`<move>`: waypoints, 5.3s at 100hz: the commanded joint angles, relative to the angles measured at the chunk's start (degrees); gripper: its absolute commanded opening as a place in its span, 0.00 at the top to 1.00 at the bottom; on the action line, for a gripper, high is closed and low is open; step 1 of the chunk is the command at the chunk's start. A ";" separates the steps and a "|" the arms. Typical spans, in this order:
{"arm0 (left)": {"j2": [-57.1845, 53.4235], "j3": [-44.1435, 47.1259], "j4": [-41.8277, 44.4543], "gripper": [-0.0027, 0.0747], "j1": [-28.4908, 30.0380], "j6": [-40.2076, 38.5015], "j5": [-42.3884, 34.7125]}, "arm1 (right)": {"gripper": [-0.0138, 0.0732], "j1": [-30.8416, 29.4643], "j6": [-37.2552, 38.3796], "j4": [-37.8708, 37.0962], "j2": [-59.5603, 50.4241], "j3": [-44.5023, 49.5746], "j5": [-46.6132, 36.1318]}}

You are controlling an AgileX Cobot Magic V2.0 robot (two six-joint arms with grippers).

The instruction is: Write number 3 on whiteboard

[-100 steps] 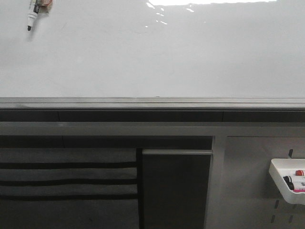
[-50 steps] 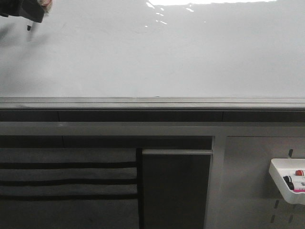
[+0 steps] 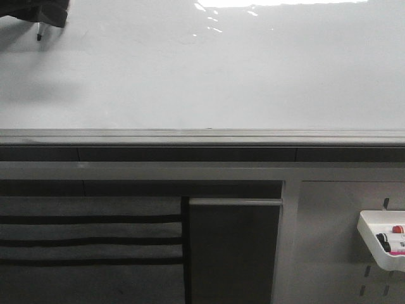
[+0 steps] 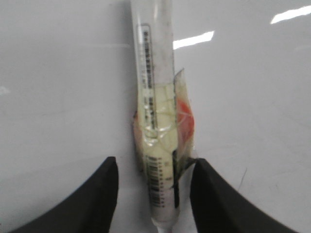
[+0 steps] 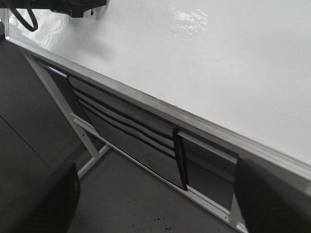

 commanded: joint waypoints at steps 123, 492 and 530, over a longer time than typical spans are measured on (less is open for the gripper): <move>-19.37 -3.00 -34.34 0.99 -13.40 45.46 59.65 | 0.25 23.80 0.71 -14.75 30.08 -29.88 18.33; -35.33 8.87 -33.55 0.47 -12.26 41.34 38.51 | 0.87 17.22 23.93 -29.47 23.28 -21.08 -2.93; -35.33 8.87 -33.55 0.47 -12.26 41.34 38.51 | 0.87 17.22 23.40 -25.44 42.36 -41.43 5.23</move>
